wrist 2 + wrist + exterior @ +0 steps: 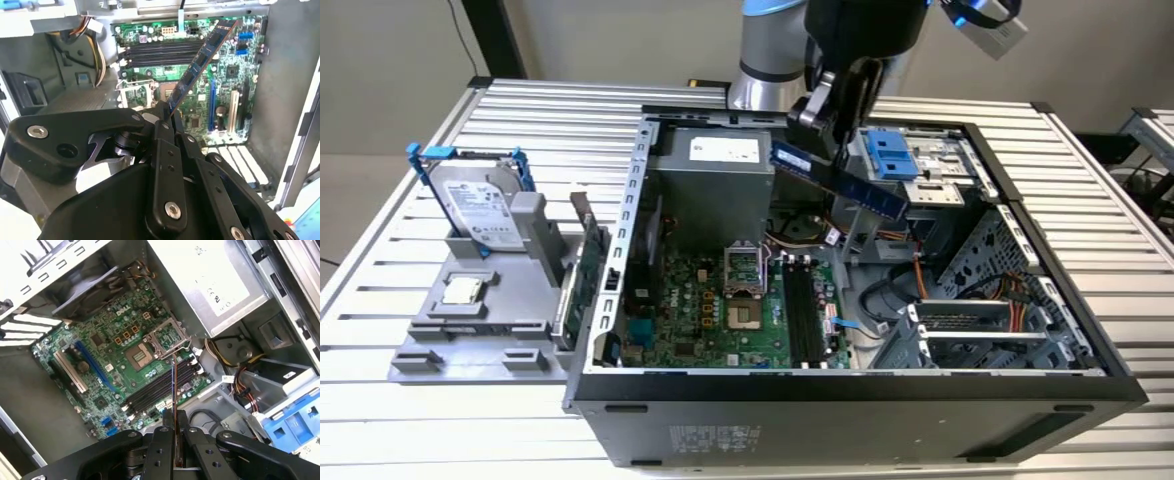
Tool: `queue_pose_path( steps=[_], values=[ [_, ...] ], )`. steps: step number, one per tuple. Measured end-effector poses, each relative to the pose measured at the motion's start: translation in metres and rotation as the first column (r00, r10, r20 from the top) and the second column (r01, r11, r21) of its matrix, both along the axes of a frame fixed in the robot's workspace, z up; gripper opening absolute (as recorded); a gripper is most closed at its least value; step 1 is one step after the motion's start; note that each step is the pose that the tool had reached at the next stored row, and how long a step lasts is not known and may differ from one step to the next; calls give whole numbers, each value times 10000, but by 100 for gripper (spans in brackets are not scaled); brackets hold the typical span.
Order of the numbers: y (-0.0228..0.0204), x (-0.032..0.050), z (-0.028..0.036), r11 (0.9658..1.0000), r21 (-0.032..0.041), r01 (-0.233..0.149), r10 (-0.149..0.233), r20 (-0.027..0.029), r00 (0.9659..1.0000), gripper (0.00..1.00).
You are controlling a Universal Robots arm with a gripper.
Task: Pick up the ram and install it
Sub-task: 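Insert the ram into the slot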
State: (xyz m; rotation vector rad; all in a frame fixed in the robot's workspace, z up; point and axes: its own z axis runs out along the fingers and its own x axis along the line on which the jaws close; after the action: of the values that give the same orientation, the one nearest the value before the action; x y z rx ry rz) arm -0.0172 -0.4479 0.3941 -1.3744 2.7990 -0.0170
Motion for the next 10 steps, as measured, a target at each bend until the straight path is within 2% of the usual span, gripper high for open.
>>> queue_pose_path(
  steps=[3, 5, 7, 10],
  values=[
    [0, 0, -1, 9987, 0, 514, -514, 0, 9987, 0],
    [0, 0, -1, 9964, 0, 853, -853, 0, 9964, 0],
    [0, 0, -2, 9929, 0, 1186, -1186, 0, 9929, 0],
    [0, 0, -3, 9855, 0, 1699, -1699, 0, 9855, 0]
  ],
)
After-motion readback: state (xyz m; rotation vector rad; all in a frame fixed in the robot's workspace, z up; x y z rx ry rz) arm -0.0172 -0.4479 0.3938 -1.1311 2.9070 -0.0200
